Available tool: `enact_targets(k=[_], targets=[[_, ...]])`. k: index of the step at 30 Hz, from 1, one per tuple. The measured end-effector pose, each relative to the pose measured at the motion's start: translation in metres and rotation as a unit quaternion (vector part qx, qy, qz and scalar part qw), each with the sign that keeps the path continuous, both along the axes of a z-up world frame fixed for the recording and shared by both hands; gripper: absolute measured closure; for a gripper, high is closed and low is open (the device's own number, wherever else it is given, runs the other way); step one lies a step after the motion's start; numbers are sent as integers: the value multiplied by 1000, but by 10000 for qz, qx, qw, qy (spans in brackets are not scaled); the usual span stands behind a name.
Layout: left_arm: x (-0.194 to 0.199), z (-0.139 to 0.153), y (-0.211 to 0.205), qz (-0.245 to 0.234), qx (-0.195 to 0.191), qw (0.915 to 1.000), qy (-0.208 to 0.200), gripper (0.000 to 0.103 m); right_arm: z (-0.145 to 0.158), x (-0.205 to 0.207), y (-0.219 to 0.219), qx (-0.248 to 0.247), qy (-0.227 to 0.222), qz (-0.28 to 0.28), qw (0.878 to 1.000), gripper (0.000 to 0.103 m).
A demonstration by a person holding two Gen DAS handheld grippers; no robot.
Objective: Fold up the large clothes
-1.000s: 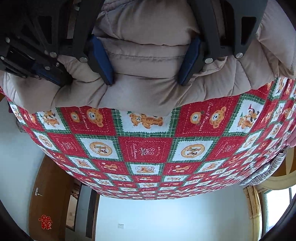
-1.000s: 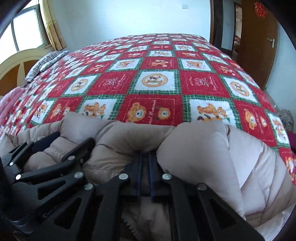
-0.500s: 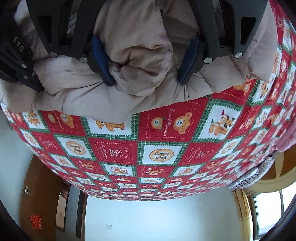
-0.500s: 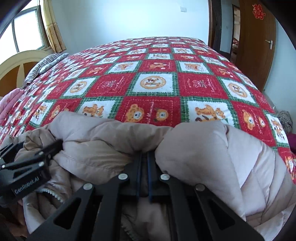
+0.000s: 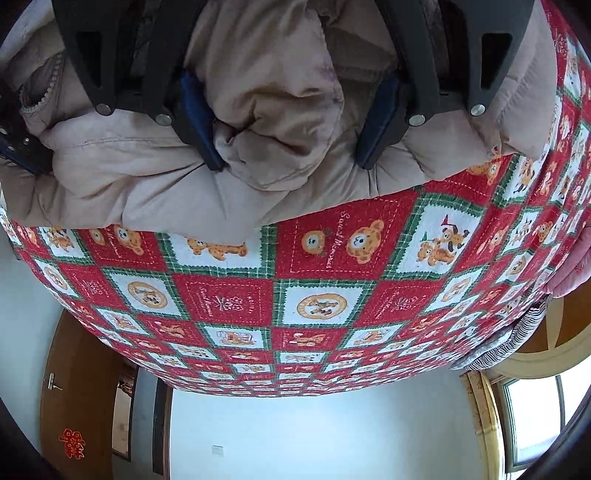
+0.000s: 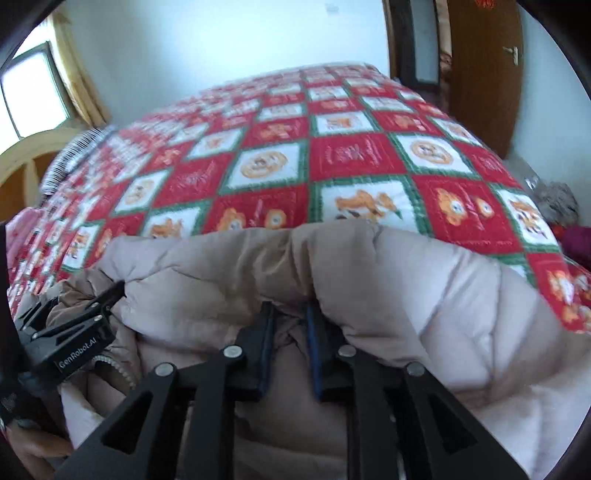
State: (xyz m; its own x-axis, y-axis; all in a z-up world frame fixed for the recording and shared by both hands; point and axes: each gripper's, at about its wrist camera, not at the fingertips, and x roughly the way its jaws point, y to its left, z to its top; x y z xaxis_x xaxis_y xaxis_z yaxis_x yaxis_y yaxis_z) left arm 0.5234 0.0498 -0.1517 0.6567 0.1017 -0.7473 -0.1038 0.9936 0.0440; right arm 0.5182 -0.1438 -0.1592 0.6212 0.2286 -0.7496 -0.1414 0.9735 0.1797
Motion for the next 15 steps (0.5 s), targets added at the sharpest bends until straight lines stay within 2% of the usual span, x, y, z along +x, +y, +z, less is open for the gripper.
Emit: enact_targets(k=[5, 8, 10, 11, 12, 14, 15], targets=[[0, 0, 0, -3, -1, 10000, -4, 28, 2, 1, 12, -410, -116, -25, 9991, 84], [-2, 3, 4, -23, -103, 9999, 38, 28, 11, -6, 3, -231, -86, -37, 9997, 83], [-11, 11, 12, -171, -410, 9989, 153, 28, 31, -26, -10, 117, -248, -160, 9995, 83], [-18, 16, 17, -271, -563, 9979, 179, 28, 45, -41, -19, 374, -418, -209, 9982, 80], [-29, 24, 21, -375, -717, 9966, 157, 28, 61, -58, -29, 558, -551, -187, 9967, 69], [-59, 42, 29, -628, -889, 9940, -49, 28, 90, -98, -45, 580, -792, -139, 9951, 56], [-80, 52, 34, -770, -873, 9930, -187, 28, 101, -115, -50, 568, -894, -74, 9943, 56]])
